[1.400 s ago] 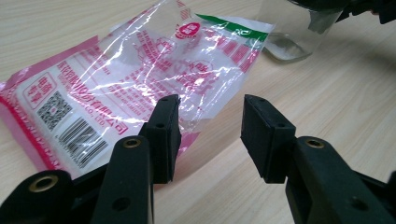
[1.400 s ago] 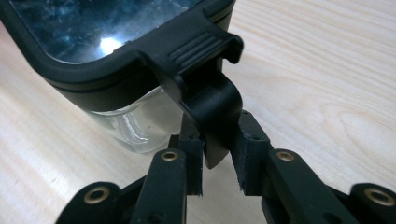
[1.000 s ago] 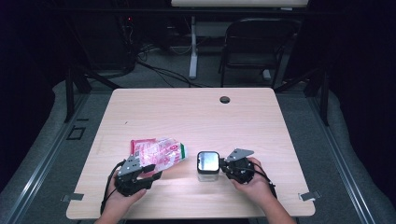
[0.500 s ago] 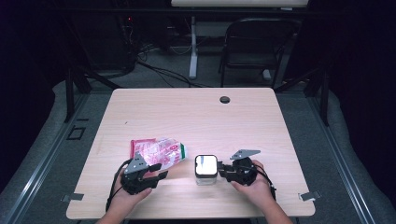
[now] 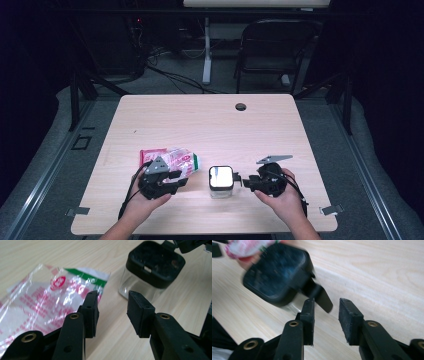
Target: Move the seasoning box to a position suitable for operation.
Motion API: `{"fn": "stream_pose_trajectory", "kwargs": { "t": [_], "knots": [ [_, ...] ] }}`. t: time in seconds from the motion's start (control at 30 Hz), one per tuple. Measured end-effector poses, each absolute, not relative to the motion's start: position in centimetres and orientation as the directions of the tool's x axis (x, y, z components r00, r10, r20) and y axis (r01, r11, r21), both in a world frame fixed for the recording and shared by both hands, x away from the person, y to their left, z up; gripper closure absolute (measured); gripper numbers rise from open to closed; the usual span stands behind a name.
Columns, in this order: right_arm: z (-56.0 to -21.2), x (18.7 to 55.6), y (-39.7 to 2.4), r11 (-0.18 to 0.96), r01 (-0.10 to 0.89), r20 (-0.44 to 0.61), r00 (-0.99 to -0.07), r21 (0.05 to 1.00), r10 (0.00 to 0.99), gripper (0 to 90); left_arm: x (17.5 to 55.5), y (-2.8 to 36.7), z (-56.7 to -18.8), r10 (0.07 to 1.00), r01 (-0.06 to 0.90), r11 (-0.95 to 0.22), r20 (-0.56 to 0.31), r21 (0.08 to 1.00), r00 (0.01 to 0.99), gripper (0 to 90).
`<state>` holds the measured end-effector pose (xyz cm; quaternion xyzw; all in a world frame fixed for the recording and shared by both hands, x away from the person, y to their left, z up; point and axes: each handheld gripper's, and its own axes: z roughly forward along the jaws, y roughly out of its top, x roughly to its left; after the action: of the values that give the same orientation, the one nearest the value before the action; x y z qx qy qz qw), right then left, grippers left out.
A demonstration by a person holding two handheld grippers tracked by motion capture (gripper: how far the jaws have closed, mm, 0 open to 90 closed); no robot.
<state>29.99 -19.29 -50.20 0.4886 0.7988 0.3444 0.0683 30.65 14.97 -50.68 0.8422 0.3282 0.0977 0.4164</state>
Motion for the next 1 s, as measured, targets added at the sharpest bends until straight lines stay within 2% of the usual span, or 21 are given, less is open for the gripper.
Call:
{"fn": "stream_pose_trajectory", "kwargs": {
  "t": [0.27, 0.4, 1.0],
  "knots": [
    [-47.4, 31.6, -16.8, 0.294, 0.736, 0.204, -0.504, 0.610, 0.839, 68.5, 33.3, 11.1, -48.8, 0.618, 0.501, -0.468, -0.136, 0.728, 0.774, 63.7],
    [-47.0, 32.2, -16.1, 0.267, 0.757, 0.240, -0.486, 0.596, 0.840, 70.0, 33.9, 10.1, -48.9, 0.612, 0.504, -0.477, -0.139, 0.720, 0.778, 67.7],
    [-48.2, 31.9, -16.4, 0.205, 0.784, 0.294, -0.441, 0.586, 0.848, 83.1, 32.6, 9.4, -50.9, 0.551, 0.484, -0.548, -0.140, 0.682, 0.822, 88.5]
  ]
}}
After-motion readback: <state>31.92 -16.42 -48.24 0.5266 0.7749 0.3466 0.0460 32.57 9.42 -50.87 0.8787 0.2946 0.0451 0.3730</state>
